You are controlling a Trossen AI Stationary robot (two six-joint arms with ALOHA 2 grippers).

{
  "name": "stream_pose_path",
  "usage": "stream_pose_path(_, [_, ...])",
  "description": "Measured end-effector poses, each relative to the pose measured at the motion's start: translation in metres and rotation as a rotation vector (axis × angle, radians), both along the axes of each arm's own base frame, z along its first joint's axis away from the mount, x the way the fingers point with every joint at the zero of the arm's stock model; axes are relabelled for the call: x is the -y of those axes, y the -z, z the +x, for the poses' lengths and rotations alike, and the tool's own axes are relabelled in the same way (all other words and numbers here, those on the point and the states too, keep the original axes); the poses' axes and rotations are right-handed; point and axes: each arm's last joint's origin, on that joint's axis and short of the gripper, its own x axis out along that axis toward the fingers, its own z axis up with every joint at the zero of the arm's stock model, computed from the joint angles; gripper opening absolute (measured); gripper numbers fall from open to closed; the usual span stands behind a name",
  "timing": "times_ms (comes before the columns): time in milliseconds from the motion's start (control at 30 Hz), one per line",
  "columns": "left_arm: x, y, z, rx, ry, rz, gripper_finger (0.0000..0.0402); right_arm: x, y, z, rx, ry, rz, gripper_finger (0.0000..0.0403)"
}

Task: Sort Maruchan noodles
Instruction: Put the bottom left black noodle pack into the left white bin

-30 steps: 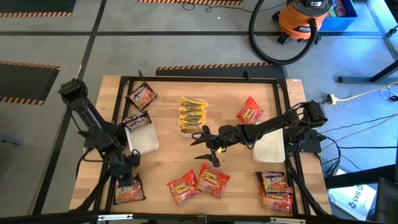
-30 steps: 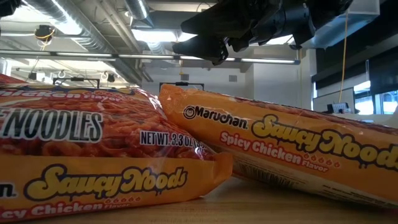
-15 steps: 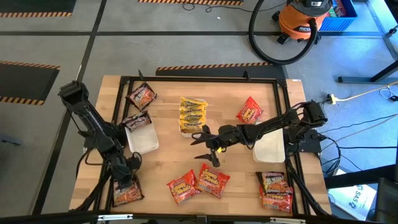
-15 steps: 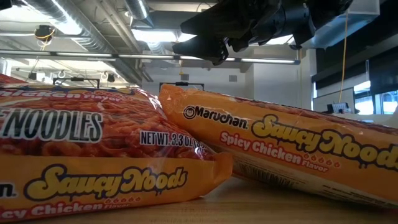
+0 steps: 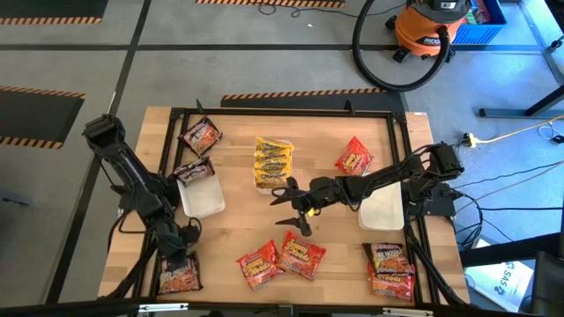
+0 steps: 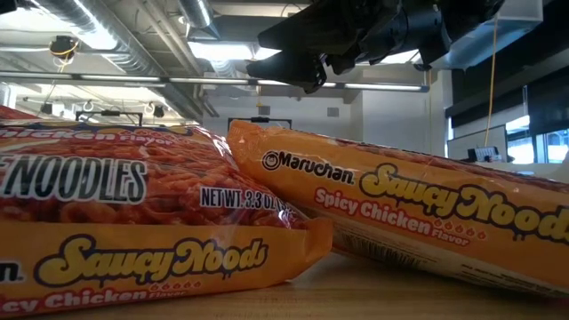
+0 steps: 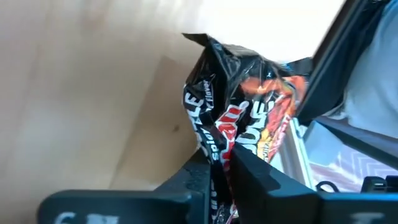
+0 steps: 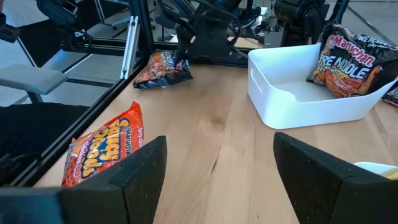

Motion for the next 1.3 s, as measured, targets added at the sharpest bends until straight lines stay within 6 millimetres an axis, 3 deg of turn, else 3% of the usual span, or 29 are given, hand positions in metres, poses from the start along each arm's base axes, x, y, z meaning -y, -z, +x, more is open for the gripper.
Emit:
stream_pose_path(233, [0.005, -0.011, 0.005, 0.032, -0.016, -0.009, 0.0003, 0.000, 0.000, 0.000, 0.001, 0.000, 0.000, 0.0271])
stream_pose_path(633, [0.010, -0.033, 0.015, 0.070, -0.041, 0.015, 0.0001, 0.000, -0.001, 0.000, 0.007, 0.000, 0.001, 0.0271])
stream_pose_path(1300, [-0.011, -0.142, 0.043, 0.191, -0.084, 0.317, 0.0000, 0.000, -0.001, 0.000, 0.007, 0.001, 0.001, 0.0271])
